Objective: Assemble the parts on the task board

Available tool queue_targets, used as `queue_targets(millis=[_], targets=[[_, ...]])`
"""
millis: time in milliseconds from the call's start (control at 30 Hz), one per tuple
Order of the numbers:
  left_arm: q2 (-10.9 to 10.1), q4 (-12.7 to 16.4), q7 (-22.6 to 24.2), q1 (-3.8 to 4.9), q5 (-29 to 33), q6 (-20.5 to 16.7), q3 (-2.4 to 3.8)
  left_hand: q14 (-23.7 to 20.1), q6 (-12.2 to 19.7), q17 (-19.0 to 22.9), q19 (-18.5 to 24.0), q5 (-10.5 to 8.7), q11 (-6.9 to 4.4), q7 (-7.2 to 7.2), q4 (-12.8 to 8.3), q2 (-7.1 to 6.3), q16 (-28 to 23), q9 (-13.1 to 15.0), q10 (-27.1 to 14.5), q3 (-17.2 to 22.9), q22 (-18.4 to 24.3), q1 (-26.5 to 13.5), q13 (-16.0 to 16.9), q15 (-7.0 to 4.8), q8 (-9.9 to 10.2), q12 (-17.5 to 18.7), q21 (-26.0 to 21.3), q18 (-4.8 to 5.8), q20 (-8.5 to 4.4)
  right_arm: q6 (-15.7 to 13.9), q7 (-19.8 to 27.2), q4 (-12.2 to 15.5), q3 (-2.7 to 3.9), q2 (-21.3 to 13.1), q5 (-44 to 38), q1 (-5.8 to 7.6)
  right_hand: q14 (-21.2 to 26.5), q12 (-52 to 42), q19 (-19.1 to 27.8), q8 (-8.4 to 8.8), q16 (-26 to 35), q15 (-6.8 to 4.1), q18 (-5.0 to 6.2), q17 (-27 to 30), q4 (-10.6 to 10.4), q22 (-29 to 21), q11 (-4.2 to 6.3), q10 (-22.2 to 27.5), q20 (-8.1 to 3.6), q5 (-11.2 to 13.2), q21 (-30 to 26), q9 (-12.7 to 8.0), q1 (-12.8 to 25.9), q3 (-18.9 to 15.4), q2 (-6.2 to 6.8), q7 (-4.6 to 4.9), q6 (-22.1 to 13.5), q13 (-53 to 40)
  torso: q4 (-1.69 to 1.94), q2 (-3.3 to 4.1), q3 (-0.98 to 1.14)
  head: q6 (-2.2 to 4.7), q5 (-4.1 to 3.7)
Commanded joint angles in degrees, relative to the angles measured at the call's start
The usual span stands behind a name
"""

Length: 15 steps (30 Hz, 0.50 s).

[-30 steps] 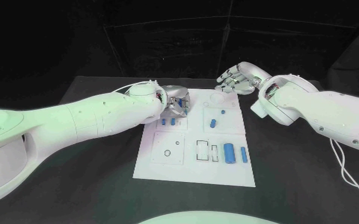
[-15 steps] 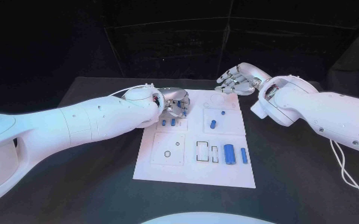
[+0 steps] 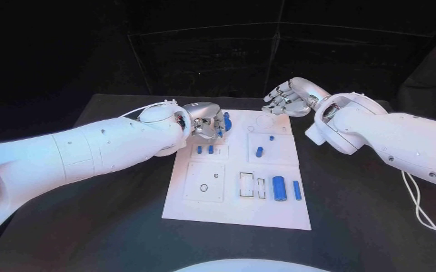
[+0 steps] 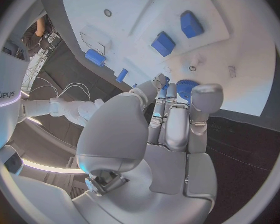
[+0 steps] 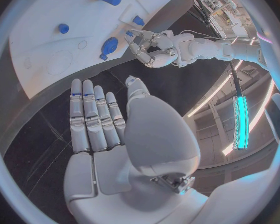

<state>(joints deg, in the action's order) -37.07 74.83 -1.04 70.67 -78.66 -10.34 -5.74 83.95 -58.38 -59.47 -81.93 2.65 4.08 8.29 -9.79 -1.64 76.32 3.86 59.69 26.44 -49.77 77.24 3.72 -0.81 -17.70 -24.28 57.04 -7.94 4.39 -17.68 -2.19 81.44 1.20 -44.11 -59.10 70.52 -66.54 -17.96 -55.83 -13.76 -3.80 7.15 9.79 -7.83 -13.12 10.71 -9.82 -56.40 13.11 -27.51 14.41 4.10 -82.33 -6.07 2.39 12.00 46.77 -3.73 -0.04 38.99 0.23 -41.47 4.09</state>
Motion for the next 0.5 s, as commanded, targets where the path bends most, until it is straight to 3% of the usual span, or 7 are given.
queue_targets(millis=[33, 500], targets=[[-1.03, 0.75, -0.42, 0.07, 0.48, 0.41, 0.17, 0.88, -0.44, 0.04, -0.27, 0.1, 0.02, 0.0, -0.01, -0.24, 0.12, 0.04, 0.48, 0.24, -0.09, -0.59, -0.02, -0.23, 0.39, 0.44, 0.33, 0.4, -0.04, 0.02, 0.62, 0.03, 0.04, -0.02, 0.2, 0.1, 0.43, -0.2, -0.49, -0.33, 0.01, -0.05, 0.57, 0.06, -0.07, -0.1, -0.14, 0.41, 0.03, -0.25, -0.33, -0.08, 0.02, 0.22, -0.61, 1.73, -0.33, 0.07, -0.11, 0.04, 0.06, 0.08, 0.03], [-4.21, 2.04, -1.04, 0.06, 0.5, 1.95, 0.34, 0.83, -0.54, 0.36, -0.23, 0.1, 0.04, -0.01, -0.15, -0.53, 0.02, 0.04, 0.61, 0.37, -0.12, -0.88, -0.01, -0.2, 0.62, 0.72, 0.34, 0.4, -0.01, 0.06, 0.65, -0.03, 0.04, -0.03, 0.21, 0.09, 0.42, -0.26, -0.55, -0.39, 0.0, -0.06, 0.58, 0.13, -0.11, -0.15, -0.13, 0.43, 0.03, -0.32, -0.4, -0.08, 0.02, 0.29, -0.73, 1.72, -0.33, 0.07, -0.14, 0.07, 0.05, 0.11, -0.06]])
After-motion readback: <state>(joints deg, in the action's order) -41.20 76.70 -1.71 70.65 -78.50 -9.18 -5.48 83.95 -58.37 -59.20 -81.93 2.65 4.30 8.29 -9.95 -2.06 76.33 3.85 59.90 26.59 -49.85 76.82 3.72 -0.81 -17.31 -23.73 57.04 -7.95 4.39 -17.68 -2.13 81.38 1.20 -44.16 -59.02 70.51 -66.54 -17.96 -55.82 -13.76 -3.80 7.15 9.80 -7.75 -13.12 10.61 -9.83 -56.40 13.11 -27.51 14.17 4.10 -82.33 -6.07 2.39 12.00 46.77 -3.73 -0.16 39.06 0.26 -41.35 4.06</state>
